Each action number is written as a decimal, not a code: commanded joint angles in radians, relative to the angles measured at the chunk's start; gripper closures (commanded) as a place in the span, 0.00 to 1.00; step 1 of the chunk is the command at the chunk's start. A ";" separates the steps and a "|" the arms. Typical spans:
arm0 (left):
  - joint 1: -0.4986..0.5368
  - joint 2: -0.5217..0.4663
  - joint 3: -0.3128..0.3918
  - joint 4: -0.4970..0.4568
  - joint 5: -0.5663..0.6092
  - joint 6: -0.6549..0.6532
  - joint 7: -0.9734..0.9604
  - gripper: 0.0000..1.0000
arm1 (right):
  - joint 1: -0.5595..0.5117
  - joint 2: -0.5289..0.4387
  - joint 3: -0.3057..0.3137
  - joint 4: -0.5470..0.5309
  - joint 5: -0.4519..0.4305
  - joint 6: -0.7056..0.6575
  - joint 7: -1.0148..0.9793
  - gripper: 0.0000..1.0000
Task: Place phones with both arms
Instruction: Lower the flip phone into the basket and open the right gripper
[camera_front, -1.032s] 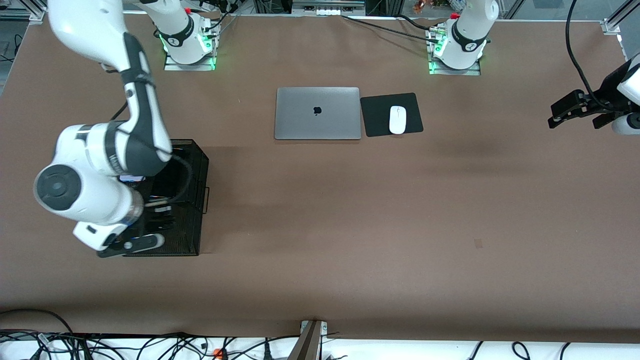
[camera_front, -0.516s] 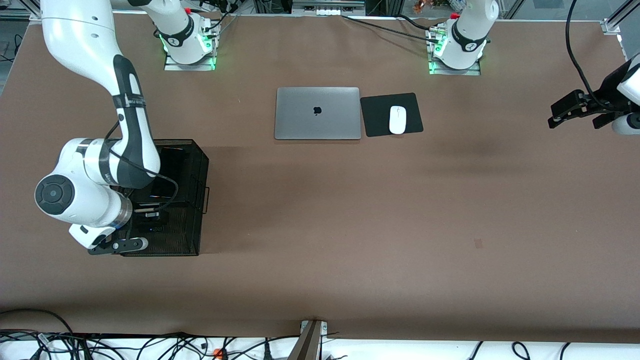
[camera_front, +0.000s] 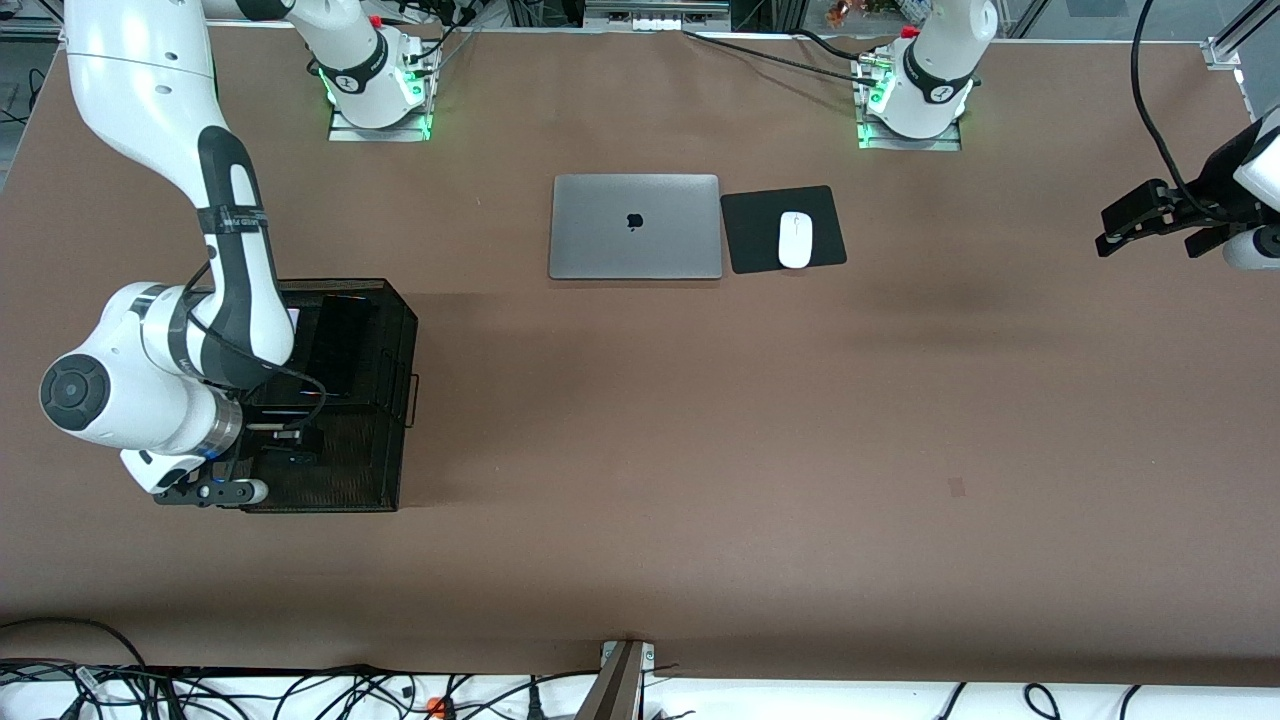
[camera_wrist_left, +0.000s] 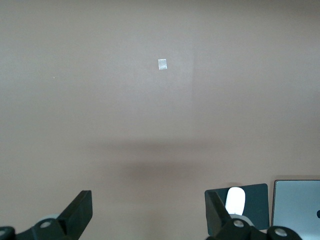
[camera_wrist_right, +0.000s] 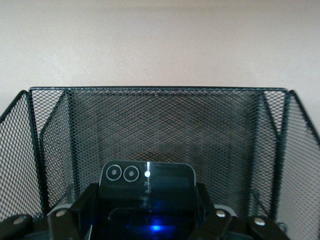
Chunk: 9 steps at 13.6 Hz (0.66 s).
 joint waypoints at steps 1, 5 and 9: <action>0.000 0.001 0.001 0.019 -0.023 -0.020 0.004 0.00 | -0.022 -0.009 0.012 -0.023 0.037 -0.002 -0.007 0.92; 0.000 0.001 0.001 0.019 -0.023 -0.018 0.004 0.00 | -0.027 0.011 0.012 -0.019 0.042 0.001 0.010 0.38; 0.000 0.001 0.001 0.019 -0.023 -0.018 0.004 0.00 | -0.027 0.011 0.013 -0.011 0.057 -0.002 0.010 0.09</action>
